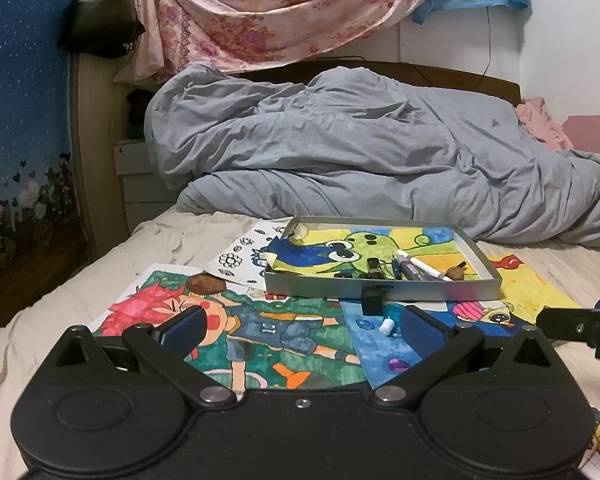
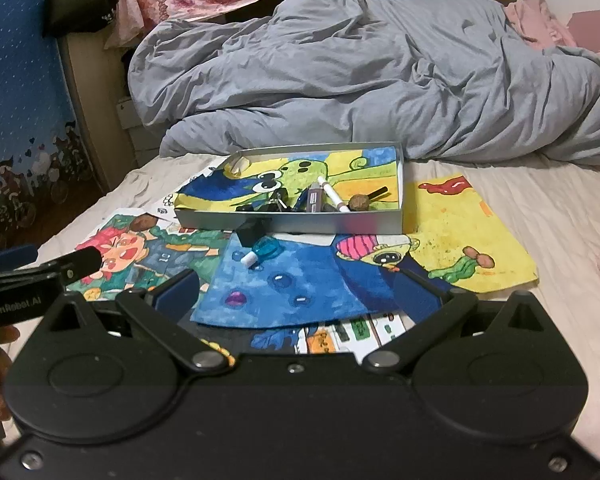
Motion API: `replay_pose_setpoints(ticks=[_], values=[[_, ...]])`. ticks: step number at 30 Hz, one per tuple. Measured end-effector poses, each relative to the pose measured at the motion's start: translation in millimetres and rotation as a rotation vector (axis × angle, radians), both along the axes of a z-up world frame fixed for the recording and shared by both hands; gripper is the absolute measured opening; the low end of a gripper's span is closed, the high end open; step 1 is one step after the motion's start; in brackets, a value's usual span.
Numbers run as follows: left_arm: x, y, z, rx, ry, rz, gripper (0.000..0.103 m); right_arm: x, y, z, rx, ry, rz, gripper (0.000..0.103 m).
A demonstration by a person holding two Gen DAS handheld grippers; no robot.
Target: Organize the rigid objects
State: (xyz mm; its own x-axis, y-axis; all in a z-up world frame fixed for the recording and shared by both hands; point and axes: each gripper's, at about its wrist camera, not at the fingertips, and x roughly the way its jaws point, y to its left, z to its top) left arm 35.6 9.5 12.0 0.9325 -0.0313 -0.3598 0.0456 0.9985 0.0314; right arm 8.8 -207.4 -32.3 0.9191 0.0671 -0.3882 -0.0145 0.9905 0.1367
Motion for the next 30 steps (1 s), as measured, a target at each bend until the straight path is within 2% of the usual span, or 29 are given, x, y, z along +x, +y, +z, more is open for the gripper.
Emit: replay_pose_setpoints(ticks=[9, 20, 30], values=[[33.1, -1.4, -8.6, 0.008, 0.022, -0.024, 0.102, 22.3, -0.6, 0.1, -0.008, 0.013, -0.001, 0.103], [93.0, 2.0, -30.5, 0.014, 0.067, -0.073, 0.102, 77.7, 2.2, -8.4, -0.106, 0.057, 0.018, 0.103], [166.5, 5.5, -45.7, -0.073, 0.119, -0.202, 0.102, 138.3, 16.6, -31.9, -0.216, 0.096, 0.153, 0.103]])
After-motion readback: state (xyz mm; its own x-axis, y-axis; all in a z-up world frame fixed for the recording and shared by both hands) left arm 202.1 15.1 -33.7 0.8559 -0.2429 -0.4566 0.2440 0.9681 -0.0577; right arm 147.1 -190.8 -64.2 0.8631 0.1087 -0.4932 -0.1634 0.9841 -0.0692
